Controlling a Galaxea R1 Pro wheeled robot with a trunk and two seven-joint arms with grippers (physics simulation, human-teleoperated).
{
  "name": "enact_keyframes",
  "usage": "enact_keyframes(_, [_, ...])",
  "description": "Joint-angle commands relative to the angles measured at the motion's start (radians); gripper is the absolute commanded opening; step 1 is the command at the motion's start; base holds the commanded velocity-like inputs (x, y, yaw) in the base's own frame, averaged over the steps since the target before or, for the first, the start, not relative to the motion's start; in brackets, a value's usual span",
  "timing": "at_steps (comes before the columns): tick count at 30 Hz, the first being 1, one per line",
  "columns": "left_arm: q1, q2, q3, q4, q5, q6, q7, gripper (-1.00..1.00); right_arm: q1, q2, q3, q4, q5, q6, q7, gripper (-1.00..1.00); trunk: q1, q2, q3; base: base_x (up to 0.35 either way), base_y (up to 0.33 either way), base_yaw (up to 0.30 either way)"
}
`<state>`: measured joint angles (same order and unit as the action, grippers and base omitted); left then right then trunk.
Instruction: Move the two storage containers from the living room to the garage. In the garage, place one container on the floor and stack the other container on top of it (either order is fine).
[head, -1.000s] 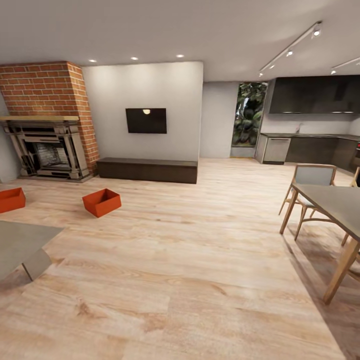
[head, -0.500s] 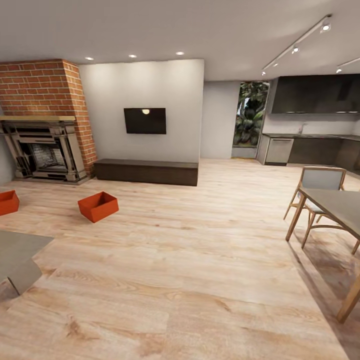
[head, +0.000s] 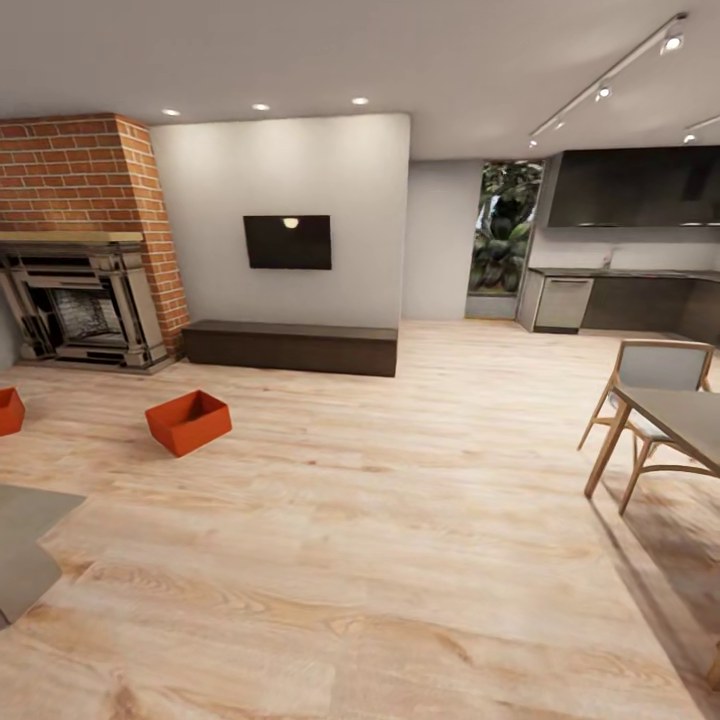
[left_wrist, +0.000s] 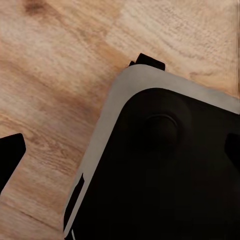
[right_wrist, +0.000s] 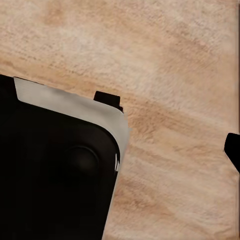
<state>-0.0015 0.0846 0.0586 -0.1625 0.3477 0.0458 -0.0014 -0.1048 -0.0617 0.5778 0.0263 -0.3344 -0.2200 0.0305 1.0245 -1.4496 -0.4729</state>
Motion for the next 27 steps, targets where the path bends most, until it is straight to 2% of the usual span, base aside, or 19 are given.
enact_keyframes(1, [0.000, 0.000, 0.006, -0.002, 0.001, 0.005, 0.000, 1.00, -0.001, 0.000, 0.009, 0.003, -0.010, -0.006, 0.003, 1.00, 0.001, 0.000, -0.001, 0.324, 0.000, 0.000])
enact_keyframes(11, [0.000, 0.000, 0.006, -0.002, 0.001, 0.005, 0.000, 1.00, -0.001, -0.001, 0.008, 0.004, -0.011, -0.006, 0.012, 1.00, 0.001, 0.000, -0.001, 0.324, 0.000, 0.010])
enact_keyframes(24, [0.000, 0.000, 0.006, -0.002, 0.001, 0.006, 0.000, 1.00, -0.001, -0.002, 0.004, 0.006, -0.014, -0.015, 0.003, 1.00, 0.001, 0.000, -0.001, 0.324, 0.000, 0.264])
enact_keyframes(27, [0.000, 0.000, 0.006, -0.002, 0.001, 0.007, 0.000, 1.00, -0.001, -0.002, 0.004, 0.006, -0.041, -0.015, 0.003, 1.00, 0.001, 0.000, -0.001, 0.324, -0.021, 0.280])
